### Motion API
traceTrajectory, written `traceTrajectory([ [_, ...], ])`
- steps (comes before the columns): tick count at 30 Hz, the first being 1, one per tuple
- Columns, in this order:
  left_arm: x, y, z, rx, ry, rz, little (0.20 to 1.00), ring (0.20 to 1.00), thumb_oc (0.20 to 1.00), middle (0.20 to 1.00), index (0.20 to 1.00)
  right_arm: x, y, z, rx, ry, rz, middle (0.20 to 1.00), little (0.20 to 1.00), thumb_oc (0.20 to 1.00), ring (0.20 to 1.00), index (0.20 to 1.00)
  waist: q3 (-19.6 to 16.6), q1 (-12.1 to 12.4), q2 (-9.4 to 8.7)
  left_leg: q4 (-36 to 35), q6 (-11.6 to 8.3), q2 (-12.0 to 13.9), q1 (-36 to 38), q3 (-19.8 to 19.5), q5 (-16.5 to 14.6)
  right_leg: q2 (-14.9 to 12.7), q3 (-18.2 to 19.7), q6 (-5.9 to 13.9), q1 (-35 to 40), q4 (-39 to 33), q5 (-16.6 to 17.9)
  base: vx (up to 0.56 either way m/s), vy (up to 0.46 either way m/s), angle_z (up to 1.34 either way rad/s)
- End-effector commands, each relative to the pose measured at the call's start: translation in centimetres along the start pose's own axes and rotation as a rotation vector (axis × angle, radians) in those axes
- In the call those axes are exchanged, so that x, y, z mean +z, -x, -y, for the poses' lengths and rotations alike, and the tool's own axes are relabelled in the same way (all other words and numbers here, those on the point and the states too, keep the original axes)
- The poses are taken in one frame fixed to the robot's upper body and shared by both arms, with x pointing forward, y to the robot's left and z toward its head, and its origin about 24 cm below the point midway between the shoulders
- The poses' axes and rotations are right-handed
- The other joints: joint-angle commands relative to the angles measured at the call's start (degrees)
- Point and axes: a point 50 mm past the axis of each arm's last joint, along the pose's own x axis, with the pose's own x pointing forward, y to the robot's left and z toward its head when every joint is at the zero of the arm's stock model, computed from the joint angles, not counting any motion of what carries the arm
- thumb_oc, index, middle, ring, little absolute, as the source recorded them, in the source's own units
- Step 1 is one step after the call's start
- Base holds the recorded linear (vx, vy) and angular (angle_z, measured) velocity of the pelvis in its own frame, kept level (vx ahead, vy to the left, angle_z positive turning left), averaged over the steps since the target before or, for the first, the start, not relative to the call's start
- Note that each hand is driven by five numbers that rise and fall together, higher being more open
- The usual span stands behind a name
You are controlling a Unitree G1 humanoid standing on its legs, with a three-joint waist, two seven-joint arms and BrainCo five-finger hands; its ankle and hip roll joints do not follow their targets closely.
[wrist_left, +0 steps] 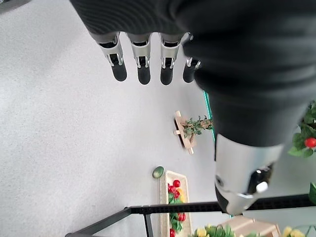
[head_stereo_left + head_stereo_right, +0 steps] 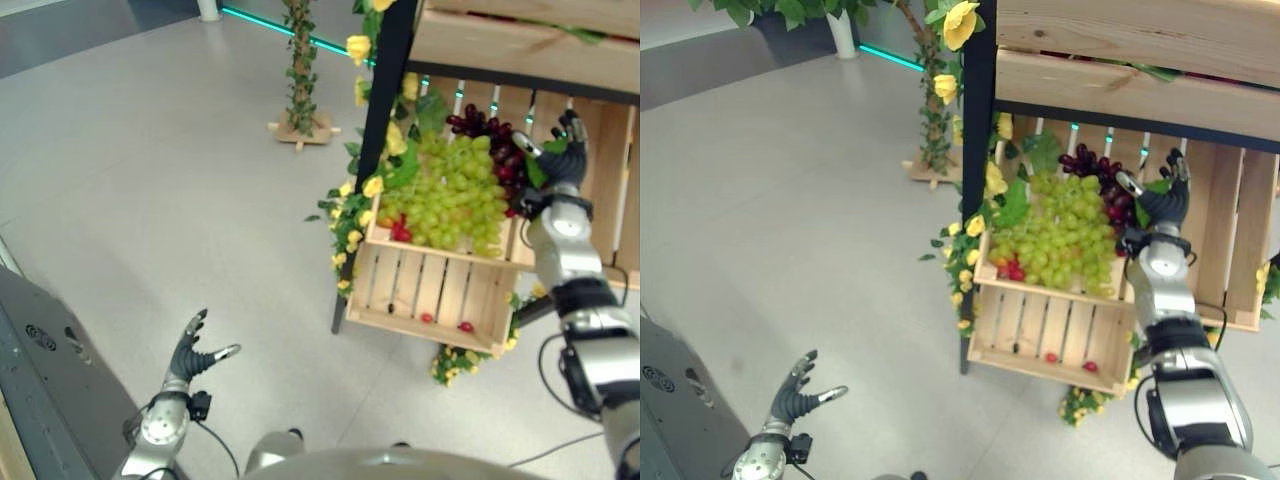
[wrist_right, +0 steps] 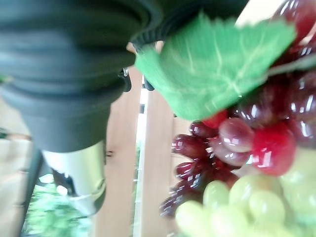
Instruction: Pick up the fruits from the basket on one side to the basket on the other side
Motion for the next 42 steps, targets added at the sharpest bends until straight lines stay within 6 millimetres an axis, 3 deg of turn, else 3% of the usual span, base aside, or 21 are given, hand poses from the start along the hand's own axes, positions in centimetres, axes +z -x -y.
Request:
traceTrajectory([
  [1, 1.5, -0.3, -0.5, 0.052, 0.041, 0.091, 1.0, 1.0, 1.0, 1.0, 1.0, 2.5, 0.4, -0.3, 0.026, -0.104, 0.162, 1.0, 1.0, 1.0, 1.0, 1.0, -0.63, -0.24, -1.13, -1.61, 0.67, -1.7, 0.04, 2.29, -2.54, -1.89, 1.25, 8.88, 0.55, -2.61, 4.84, 0.0, 0.0, 0.0],
  [7, 1.0, -0.1, -0.7, 0.087, 0.06, 0.068, 1.0, 1.0, 1.0, 1.0, 1.0, 1.4, 3.9, 0.9, 0.043, -0.125, 0.157, 1.0, 1.0, 1.0, 1.0, 1.0, -0.57, -1.58, -1.09, -1.7, 0.81, -1.6, 0.09, 2.86, -2.52, -1.93, 1.7, 8.74, 0.16, -2.5, 4.79, -0.01, 0.001, -0.07],
  [22, 0.1, 0.6, -0.9, 0.13, 0.089, 0.036, 1.0, 1.0, 1.0, 1.0, 1.0, -0.9, 9.8, 4.1, 0.002, -0.129, 0.069, 1.0, 1.0, 1.0, 1.0, 1.0, -0.11, -4.46, -0.89, -2.2, 0.63, -1.48, -0.07, 3.27, -1.92, -2.0, 1.8, 8.77, -0.29, -2.7, 5.04, -0.01, 0.0, -0.02],
  [37, -0.3, 0.7, -0.7, 0.131, 0.078, 0.02, 1.0, 1.0, 1.0, 1.0, 1.0, -2.3, 11.3, 6.1, -0.174, -0.094, 0.033, 1.0, 1.0, 1.0, 1.0, 1.0, -0.25, -5.79, -0.7, -2.75, 0.86, -1.74, 0.24, 3.43, -1.71, -2.39, 2.16, 9.23, -0.42, -2.67, 5.6, 0.0, 0.0, 0.0],
  [42, -0.6, 0.8, -0.8, 0.136, 0.067, 0.01, 1.0, 1.0, 1.0, 1.0, 1.0, -3.7, 12.0, 7.6, -0.279, -0.04, -0.037, 1.0, 1.0, 1.0, 1.0, 1.0, -0.47, -6.1, -0.58, -2.92, 1.05, -1.95, 0.39, 3.26, -1.7, -2.74, 2.3, 9.46, -0.44, -2.41, 5.84, 0.0, 0.0, 0.0],
])
